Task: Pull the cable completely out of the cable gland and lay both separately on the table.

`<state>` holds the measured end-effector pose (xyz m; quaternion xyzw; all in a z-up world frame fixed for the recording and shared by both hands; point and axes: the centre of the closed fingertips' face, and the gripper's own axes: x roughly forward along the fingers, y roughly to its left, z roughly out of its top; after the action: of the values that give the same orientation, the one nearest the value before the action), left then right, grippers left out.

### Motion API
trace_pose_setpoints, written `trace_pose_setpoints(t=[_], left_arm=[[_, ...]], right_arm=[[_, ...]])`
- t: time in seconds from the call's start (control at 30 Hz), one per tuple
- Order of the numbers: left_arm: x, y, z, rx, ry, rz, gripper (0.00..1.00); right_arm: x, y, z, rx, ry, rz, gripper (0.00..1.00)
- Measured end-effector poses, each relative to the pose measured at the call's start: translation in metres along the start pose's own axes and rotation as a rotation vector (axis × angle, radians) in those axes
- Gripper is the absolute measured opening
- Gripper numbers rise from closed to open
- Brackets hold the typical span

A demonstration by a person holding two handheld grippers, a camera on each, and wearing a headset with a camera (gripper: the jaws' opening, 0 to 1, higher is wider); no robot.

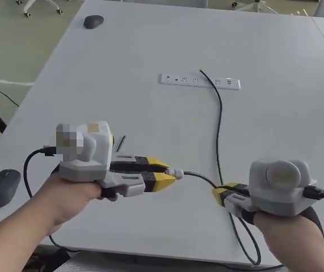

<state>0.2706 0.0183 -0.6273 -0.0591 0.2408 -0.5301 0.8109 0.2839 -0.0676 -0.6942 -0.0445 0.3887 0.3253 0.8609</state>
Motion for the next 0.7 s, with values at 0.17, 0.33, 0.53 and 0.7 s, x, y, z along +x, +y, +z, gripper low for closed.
trace_pose_setpoints(t=[0.17,0.33,0.53,0.7], left_arm=[[-0.004,0.003,0.001,-0.003,-0.005,0.01,0.15],[-0.006,0.005,0.002,-0.007,-0.011,0.02,0.15],[-0.008,0.003,0.004,-0.023,-0.019,0.017,0.15],[-0.008,0.001,0.005,-0.018,-0.021,0.015,0.15]], right_arm=[[-0.004,0.004,0.004,-0.019,-0.024,0.022,0.01],[-0.006,0.006,0.008,-0.067,-0.04,0.022,0.02],[-0.012,0.016,0.018,-0.082,-0.084,0.053,0.07],[-0.024,0.023,0.028,-0.113,-0.115,0.052,0.13]])
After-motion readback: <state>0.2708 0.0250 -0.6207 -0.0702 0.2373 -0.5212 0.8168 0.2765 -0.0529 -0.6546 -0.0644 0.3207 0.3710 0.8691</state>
